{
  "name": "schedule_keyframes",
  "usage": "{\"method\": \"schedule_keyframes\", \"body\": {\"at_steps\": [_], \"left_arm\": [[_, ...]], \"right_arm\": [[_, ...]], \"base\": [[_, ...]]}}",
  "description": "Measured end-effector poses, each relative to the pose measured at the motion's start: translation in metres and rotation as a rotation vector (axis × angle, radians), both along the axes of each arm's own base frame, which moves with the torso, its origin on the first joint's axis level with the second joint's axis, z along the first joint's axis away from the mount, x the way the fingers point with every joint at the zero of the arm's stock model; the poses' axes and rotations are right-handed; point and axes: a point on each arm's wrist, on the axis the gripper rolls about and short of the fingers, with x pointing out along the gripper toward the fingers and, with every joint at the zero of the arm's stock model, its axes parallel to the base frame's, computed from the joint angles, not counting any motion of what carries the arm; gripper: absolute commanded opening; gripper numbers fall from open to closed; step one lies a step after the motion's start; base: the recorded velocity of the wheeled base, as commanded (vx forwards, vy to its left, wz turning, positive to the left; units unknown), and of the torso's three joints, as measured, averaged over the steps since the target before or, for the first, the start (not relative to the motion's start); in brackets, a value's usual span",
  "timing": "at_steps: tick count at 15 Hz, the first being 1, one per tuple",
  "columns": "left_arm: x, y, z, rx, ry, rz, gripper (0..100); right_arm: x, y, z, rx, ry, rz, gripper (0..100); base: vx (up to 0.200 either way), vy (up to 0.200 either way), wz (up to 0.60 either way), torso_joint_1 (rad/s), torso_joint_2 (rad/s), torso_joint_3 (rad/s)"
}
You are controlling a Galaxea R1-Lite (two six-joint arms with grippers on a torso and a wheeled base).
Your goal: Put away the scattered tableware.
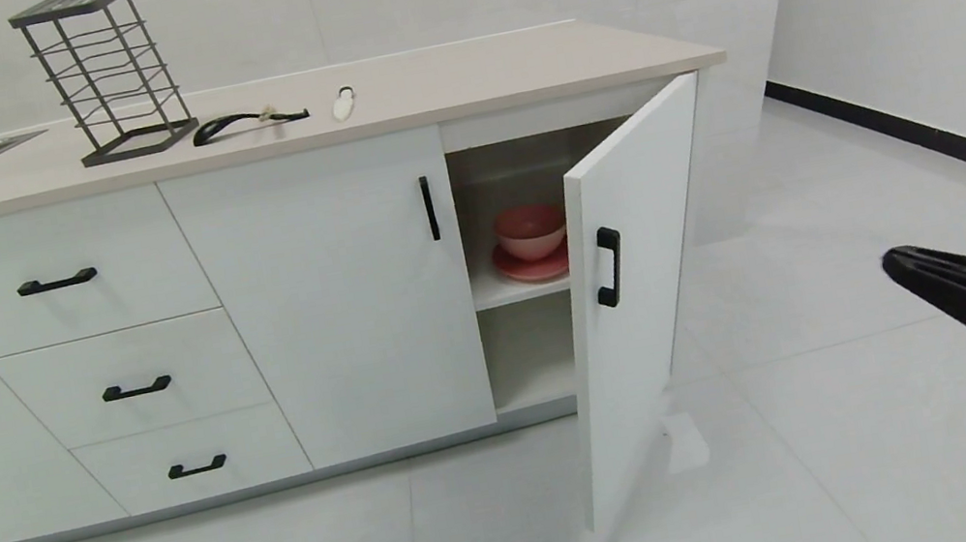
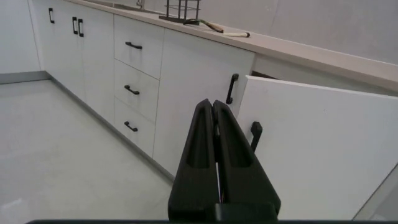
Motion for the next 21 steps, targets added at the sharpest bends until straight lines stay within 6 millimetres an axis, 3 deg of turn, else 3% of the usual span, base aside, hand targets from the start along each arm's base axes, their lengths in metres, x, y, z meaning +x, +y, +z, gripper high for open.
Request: {"method": "schedule_keyframes", "body": {"at_steps": [4, 7, 11, 16, 19, 21], "left_arm": [[0.0, 0.0, 0.0, 0.0, 0.0, 0.001, 100], [0.0, 0.0, 0.0, 0.0, 0.0, 0.002, 100], [0.0, 0.0, 0.0, 0.0, 0.0, 0.001, 100], [0.0, 0.0, 0.0, 0.0, 0.0, 0.002, 100], [0.0, 0.0, 0.0, 0.0, 0.0, 0.002, 100], [0.0, 0.0, 0.0, -0.001, 0.0, 0.001, 100]], "right_arm": [[-0.045, -0.036, 0.014, 0.039, -0.142, -0.216, 0], [-0.091, -0.047, 0.017, 0.055, -0.272, -0.335, 0], [-0.141, -0.047, -0.011, 0.046, -0.293, -0.424, 0], [-0.155, -0.048, -0.046, 0.008, -0.164, -0.34, 0], [-0.153, -0.054, -0.07, 0.053, 0.026, -0.634, 0], [-0.152, -0.057, -0.096, 0.022, 0.268, -0.778, 0]], "base": [[0.0, 0.0, 0.0, 0.0, 0.0, 0.0], [0.0, 0.0, 0.0, 0.0, 0.0, 0.0], [0.0, 0.0, 0.0, 0.0, 0.0, 0.0], [0.0, 0.0, 0.0, 0.0, 0.0, 0.0], [0.0, 0.0, 0.0, 0.0, 0.0, 0.0], [0.0, 0.0, 0.0, 0.0, 0.0, 0.0]]}}
